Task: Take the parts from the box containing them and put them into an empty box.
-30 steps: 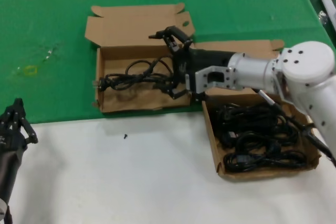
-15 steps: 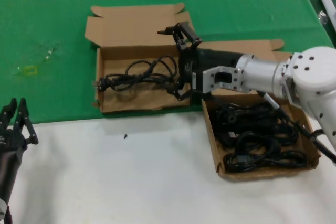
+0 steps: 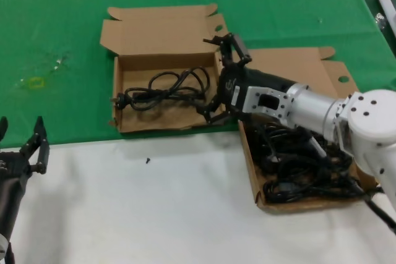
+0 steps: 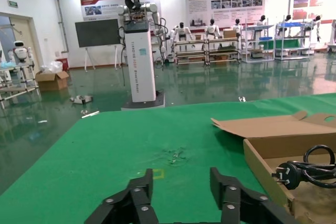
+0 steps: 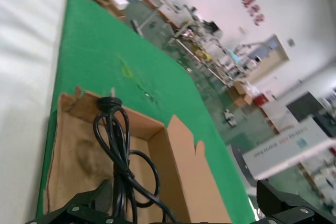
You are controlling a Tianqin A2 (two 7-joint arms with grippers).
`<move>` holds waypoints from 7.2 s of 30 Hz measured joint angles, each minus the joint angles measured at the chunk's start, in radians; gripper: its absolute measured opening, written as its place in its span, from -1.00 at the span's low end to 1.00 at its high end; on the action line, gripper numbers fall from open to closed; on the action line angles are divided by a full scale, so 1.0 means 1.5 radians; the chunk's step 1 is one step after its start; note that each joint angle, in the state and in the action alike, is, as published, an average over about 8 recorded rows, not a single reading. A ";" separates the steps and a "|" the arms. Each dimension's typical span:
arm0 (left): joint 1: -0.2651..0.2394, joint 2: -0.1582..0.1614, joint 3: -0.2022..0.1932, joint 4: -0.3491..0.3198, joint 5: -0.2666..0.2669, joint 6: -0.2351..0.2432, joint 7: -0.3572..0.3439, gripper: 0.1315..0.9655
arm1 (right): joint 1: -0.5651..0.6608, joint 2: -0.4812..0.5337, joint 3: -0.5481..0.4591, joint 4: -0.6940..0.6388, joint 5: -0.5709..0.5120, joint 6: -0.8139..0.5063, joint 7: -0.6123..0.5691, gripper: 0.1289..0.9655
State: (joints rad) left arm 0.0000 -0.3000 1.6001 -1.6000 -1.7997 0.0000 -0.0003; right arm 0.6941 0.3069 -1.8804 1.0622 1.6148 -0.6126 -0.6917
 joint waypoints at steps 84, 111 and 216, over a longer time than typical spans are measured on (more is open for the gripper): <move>0.000 0.000 0.000 0.000 0.000 0.000 0.000 1.00 | -0.443 -0.004 0.179 0.343 0.118 0.391 0.442 1.00; 0.000 0.000 0.000 0.000 0.000 0.000 0.000 1.00 | -0.443 -0.004 0.179 0.343 0.118 0.391 0.442 1.00; 0.000 0.000 0.000 0.000 0.000 0.000 0.000 1.00 | -0.443 -0.004 0.179 0.343 0.118 0.391 0.442 1.00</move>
State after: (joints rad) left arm 0.0000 -0.3000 1.6000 -1.6000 -1.8000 0.0000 0.0000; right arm 0.0292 0.3003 -1.6118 1.5774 1.7922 -0.0257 -0.0291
